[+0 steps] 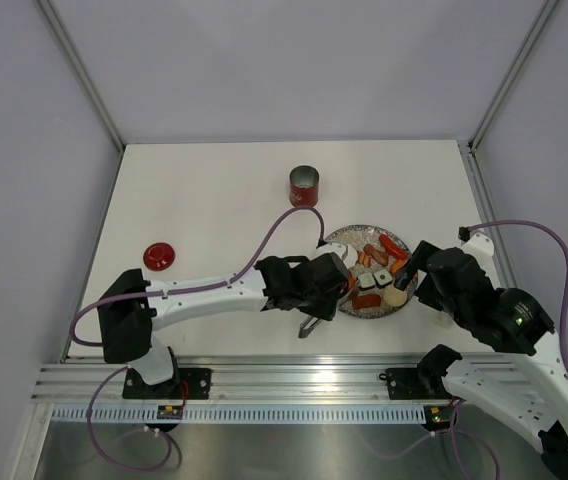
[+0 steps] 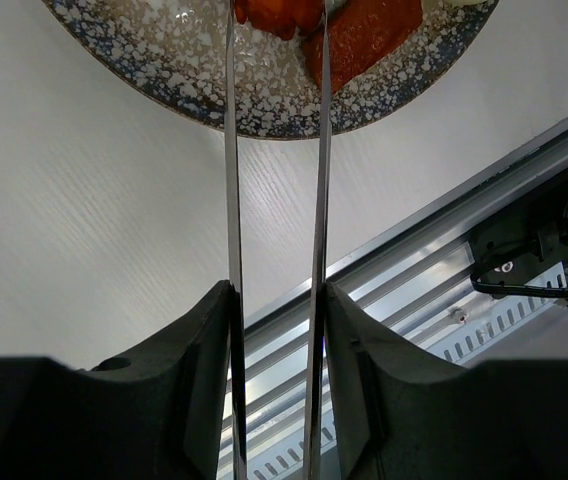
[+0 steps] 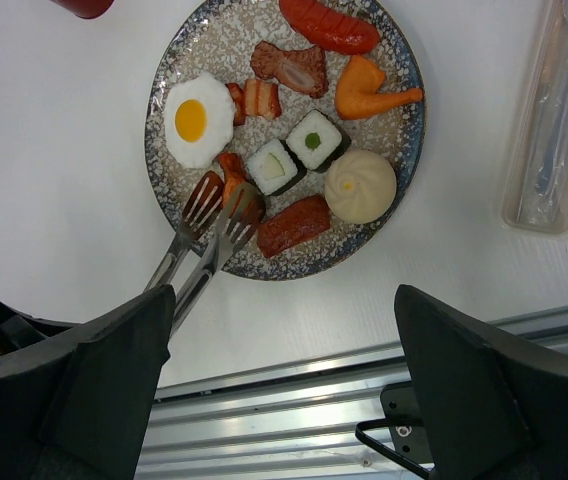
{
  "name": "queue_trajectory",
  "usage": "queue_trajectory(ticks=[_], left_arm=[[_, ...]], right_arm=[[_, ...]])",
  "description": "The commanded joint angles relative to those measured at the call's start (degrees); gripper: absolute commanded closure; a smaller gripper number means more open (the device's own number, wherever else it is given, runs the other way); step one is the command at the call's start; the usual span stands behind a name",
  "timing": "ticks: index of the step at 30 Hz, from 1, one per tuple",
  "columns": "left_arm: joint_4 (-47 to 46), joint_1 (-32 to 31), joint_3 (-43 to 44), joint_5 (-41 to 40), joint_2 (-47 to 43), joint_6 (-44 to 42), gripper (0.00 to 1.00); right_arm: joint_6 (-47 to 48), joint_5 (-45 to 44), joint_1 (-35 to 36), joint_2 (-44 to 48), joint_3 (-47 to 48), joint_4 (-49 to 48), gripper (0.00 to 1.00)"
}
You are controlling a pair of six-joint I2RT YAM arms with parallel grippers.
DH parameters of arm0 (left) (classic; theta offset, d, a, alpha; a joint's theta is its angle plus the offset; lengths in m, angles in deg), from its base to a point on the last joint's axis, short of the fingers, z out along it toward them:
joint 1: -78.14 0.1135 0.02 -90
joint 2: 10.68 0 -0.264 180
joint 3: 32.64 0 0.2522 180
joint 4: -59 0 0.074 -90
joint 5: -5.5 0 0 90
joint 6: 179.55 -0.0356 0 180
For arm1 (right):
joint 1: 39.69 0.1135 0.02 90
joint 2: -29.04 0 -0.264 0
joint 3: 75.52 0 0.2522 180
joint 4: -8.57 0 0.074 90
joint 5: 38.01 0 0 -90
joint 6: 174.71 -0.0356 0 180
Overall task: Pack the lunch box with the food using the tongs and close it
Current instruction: Pick up the fake food from the plate.
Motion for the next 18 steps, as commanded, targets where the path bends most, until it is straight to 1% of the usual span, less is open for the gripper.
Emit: queue_trajectory(ticks=[1, 2, 3, 4, 10, 11, 18], left_arm=[[1.2, -0.5, 2.9, -3.6, -3.6, 0.5, 0.73], [1.4, -0.6, 3.0, -3.7, -4.1, 0.5, 0.75], [1.6, -0.6, 3.0, -3.6, -4.5, 0.0, 0.8], [2.0, -0.7, 3.2, -3.5, -5.4, -0.1, 0.87], [3.2, -0.9, 2.9, -4.4, -8.0, -0.6, 0.99], [3.3, -0.9, 2.9, -4.4, -8.2, -0.8, 1.0], [2.6, -0.9, 3.4, -4.1, -9.2, -0.9, 1.0]], right_arm=[[-0.9, -0.1, 0.4, 0.1, -0.1, -1.3, 0.0], [-0.9, -0.1, 0.4, 0.1, -0.2, -1.4, 0.01], [-0.9, -0.1, 0.4, 0.2, -0.3, -1.5, 0.01], [-0.9, 0.0, 0.4, 0.1, -0.3, -1.6, 0.01], [-0.9, 0.2, 0.5, 0.1, -0.7, -2.0, 0.01], [-0.9, 0.3, 0.4, 0.0, -0.7, -1.9, 0.01], [-1.3, 0.3, 0.4, 0.2, -0.7, -1.8, 0.01]])
